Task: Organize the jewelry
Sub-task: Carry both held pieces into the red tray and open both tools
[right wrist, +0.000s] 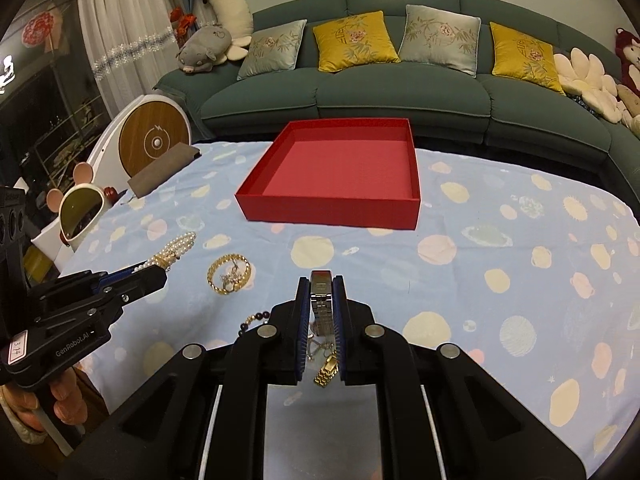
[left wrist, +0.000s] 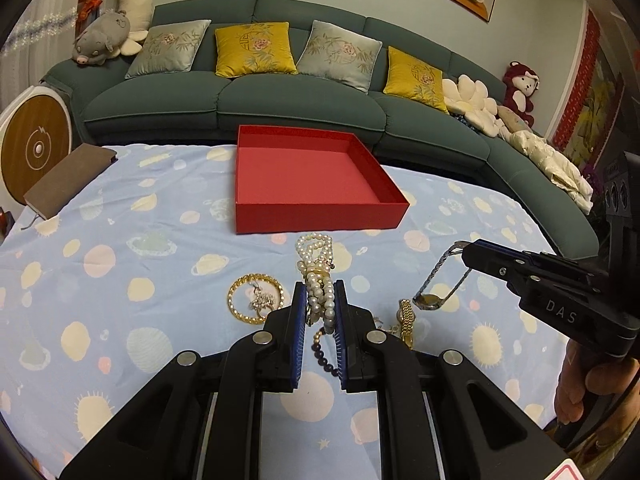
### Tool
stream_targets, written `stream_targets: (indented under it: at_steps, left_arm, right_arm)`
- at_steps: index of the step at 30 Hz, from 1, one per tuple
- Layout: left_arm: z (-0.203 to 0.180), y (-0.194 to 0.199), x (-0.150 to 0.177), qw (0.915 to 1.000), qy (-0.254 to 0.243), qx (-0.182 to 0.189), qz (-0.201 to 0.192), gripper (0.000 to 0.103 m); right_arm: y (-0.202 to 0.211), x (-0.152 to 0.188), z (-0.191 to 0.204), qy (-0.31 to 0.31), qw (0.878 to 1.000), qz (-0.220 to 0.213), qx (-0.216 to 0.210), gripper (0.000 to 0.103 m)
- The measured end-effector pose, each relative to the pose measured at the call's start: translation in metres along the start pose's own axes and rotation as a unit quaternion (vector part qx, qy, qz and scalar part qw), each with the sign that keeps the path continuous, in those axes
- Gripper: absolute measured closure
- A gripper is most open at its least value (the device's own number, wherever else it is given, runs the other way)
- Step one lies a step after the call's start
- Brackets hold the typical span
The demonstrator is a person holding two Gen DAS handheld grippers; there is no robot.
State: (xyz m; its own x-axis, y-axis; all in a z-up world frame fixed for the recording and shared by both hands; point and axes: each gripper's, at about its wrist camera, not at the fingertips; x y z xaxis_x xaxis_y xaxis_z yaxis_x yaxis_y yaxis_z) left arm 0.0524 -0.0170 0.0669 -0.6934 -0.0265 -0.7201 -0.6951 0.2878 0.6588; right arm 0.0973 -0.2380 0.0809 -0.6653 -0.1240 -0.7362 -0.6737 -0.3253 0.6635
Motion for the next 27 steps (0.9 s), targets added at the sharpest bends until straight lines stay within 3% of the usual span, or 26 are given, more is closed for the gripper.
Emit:
stream_targets:
  at_steps: [9,12,20,27]
  left_arm:
    - [-0.006,0.0,-0.078,0.9996,-0.003,0.006,-0.029,0.092]
    - [-0.005,-0.014,-0.108,0.9986,-0.022,-0.011,-0.046,0.092]
    - [0.025,-0.098,-0.179,0.9992,-0.014,-0.029,-0.025,0.092]
    - [0.043,-0.188,-0.203,0.9987,-0.003,-0.048,0.019,0.092]
  right_arm:
    - [0.004,-0.07,0.01,-0.006,0.998,-0.054,0.013,0.093]
    - [-0.009,-0.103,0.0,-0.02,0.998,-0.063,0.016,0.093]
    - [-0.083,-0.169,-0.041,-0.06,0.997,-0.047,0.025,0.093]
    - [-0.159,-0.192,-0.061,-0.062,0.997,-0.019,0.043,0.093]
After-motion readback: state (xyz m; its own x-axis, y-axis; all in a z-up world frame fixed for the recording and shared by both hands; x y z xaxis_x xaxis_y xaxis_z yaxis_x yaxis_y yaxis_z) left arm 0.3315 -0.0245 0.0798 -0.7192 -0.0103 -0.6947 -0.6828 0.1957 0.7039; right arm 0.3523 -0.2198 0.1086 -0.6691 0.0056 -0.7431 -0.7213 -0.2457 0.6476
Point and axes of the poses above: each gripper's, at about its wrist camera, not at the fingertips, and y roughly against the way its jaws point, z to its left, x to its underside, and after that the axes turned 1 degree about x, right-handed
